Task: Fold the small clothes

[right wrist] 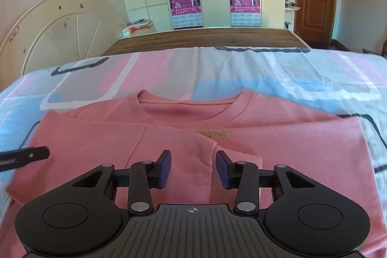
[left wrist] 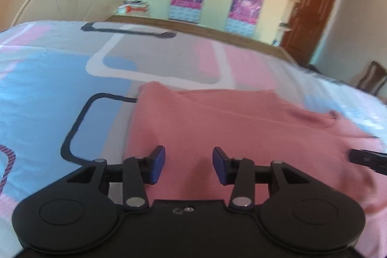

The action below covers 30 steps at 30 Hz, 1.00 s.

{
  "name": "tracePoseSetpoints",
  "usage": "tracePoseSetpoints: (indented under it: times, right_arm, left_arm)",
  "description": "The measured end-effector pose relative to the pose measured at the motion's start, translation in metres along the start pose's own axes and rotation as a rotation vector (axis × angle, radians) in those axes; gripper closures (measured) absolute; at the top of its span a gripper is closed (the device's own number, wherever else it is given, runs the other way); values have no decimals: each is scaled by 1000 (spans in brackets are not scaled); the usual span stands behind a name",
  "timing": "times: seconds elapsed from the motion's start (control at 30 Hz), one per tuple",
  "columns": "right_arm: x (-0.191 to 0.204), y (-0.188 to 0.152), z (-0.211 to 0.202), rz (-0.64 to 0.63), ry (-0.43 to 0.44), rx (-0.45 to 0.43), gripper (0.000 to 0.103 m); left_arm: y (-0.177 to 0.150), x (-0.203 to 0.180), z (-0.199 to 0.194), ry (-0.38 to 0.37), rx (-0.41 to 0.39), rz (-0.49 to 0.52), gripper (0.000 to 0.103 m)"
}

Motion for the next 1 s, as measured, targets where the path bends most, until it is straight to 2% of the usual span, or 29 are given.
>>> tracePoseSetpoints:
  times: [0.1, 0.23, 0.33, 0.43, 0.5, 0.6, 0.63, 0.7, 0.8, 0.9, 1.0]
  right_arm:
    - [-12, -9, 21, -39, -92, 47, 61]
    - [-19, -6, 17, -9, -90, 32, 61]
    - [-10, -5, 0, 14, -44, -2, 61]
    - [3, -16, -14, -26, -22, -9, 61]
    - [9, -28, -16, -72, -42, 8, 61]
    - [-2, -45, -10, -89, -90, 39, 61]
    - [-7, -46, -11, -77, -86, 32, 61]
    - [-7, -42, -13, -62, -119, 45, 61]
    - [-6, -39, -30, -11, -119, 22, 61]
    - [2, -50, -54, -2, -116, 7, 61]
    - [15, -67, -72, -17, -116, 31, 61]
  left_arm:
    - [0, 12, 12, 44, -8, 21, 61]
    - [5, 18, 3, 27, 3, -22, 62]
    - [2, 8, -15, 1, -26, 20, 58]
    - [-9, -5, -31, -33, -35, 67, 49]
    - [-20, -10, -39, -46, -26, 95, 42]
    - [-41, -8, -36, -50, 25, 107, 42]
    - [-44, -8, -38, -41, 1, 142, 42]
    - [-45, -7, -41, -14, 19, 183, 42]
    - [-43, -6, -55, -67, 25, 125, 42]
    - [-46, -15, -72, -130, 24, 141, 41]
    - [-57, -31, -86, -196, 39, 164, 41]
Point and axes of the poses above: each gripper's, at about its wrist camera, not at the fingertips, and z roughly the way its jaws point, x to its left, y to its top, the point moved 4 cm from there along z, roughly the way its jaws point, and after that the axes turned 8 degrees about z, right-handed, at the moved point
